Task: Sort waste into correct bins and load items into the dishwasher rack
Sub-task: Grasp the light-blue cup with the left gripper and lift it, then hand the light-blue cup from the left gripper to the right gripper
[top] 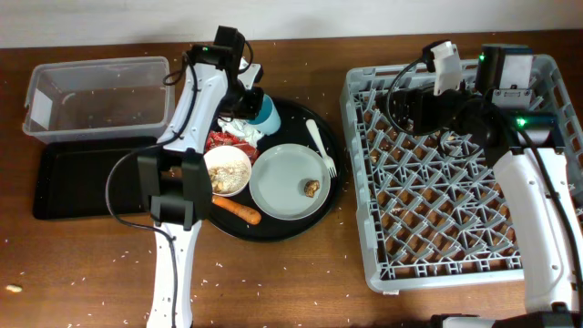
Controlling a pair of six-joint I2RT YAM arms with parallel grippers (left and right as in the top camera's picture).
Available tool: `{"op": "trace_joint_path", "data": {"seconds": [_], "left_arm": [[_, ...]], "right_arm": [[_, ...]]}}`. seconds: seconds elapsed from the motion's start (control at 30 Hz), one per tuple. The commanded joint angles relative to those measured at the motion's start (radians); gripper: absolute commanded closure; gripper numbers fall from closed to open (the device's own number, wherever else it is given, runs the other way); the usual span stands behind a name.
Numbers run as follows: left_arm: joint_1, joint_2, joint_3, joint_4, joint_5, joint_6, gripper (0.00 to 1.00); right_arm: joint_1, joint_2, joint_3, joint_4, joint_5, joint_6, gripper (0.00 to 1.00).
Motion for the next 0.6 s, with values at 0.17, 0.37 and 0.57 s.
{"op": "trace_joint_path", "data": {"seconds": [0.17, 0.37, 0.57], "left_arm": [[0.191, -0.008, 0.389, -0.286, 0.932, 0.108, 0.99], [0.197, -0.005, 0.389, -0.401, 1.15, 0.211, 0.99], [0.101, -0.005, 0.389, -0.401, 1.15, 0.189, 0.99]], "right_arm": [[-0.002, 0.029, 0.019, 0.16, -0.186, 0.131, 0.05], [0.143, 0.229, 0.019, 0.592, -0.499, 0.289, 0.01], [0.278, 0.29, 0.019, 0.81, -0.499, 0.354, 0.01]]}}
